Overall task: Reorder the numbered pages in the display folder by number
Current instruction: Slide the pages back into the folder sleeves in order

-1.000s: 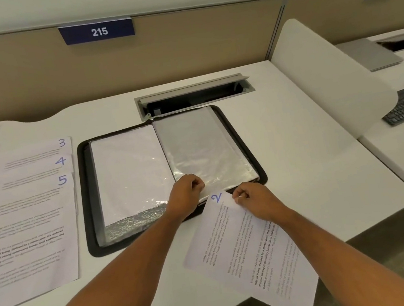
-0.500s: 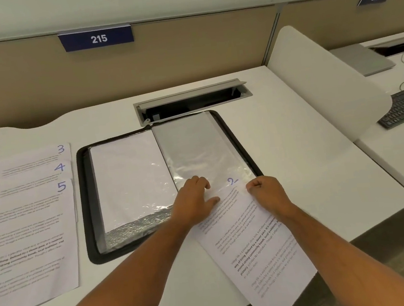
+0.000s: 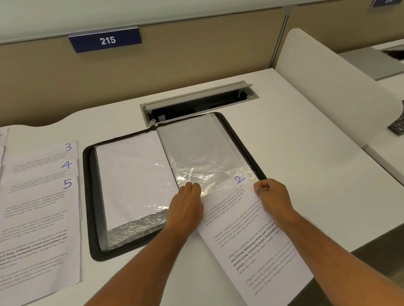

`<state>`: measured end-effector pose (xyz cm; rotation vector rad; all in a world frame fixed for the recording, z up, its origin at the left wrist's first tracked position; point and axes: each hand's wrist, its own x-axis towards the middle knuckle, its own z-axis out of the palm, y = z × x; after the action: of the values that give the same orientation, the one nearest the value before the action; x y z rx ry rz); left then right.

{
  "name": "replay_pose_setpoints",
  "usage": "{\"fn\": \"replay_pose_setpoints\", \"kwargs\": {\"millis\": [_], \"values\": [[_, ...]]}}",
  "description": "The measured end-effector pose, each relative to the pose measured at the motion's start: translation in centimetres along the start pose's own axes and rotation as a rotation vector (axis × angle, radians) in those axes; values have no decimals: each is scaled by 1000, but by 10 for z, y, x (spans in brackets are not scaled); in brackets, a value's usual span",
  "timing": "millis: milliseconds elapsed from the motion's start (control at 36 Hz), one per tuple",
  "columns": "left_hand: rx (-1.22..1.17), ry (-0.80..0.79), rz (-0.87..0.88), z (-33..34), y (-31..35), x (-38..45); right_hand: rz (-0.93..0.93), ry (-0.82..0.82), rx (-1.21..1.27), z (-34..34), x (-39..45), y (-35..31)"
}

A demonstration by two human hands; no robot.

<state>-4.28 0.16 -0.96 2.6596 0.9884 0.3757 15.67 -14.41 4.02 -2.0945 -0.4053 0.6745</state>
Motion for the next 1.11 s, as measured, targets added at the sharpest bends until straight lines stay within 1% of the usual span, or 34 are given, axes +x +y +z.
{"fn": "replay_pose_setpoints", "kwargs": {"millis": [83, 139, 194, 250, 278, 333, 389, 417, 472, 528, 556, 611, 694, 833, 917, 1028, 1111], "values": [[12, 11, -31, 2, 0, -3, -25, 0, -33, 3, -2, 3], [27, 9, -35, 2, 2, -4, -103, 11, -160, 4, -6, 5], [26, 10, -48, 3, 4, -5, -246, 79, -305, 6, -12, 8], [22, 8, -66, 3, 5, -5, -460, 182, -448, 10, -19, 14], [17, 7, -72, 3, 5, -5, -575, 204, -513, 14, -22, 18], [7, 9, -81, 4, 6, -5, -786, 151, -585, 23, -27, 25], [0, 13, -88, 4, 7, -5, -935, -10, -624, 33, -32, 30], [-1, 18, -91, 5, 7, -4, -969, -109, -658, 37, -34, 30], [-4, 25, -99, 6, 7, -5, -958, -301, -766, 46, -37, 29], [-9, 20, -106, 7, 7, -6, -912, -450, -873, 51, -40, 23], [-14, 17, -112, 7, 7, -6, -913, -495, -909, 53, -39, 20], [-29, 14, -119, 8, 7, -5, -952, -532, -963, 56, -35, 17], [-63, 26, -113, 7, 7, -6, -980, -545, -1026, 58, -25, 14], [-99, 135, -121, -1, 9, -13, -971, -533, -1077, 59, -18, 9], [-111, 186, -129, -5, 10, -16, -928, -518, -1082, 62, -14, 10], [-131, 221, -163, -9, 12, -19, -900, -448, -1058, 67, -15, 5], [-119, 227, -191, -12, 11, -22, -838, -404, -1052, 70, -13, 4]]}}
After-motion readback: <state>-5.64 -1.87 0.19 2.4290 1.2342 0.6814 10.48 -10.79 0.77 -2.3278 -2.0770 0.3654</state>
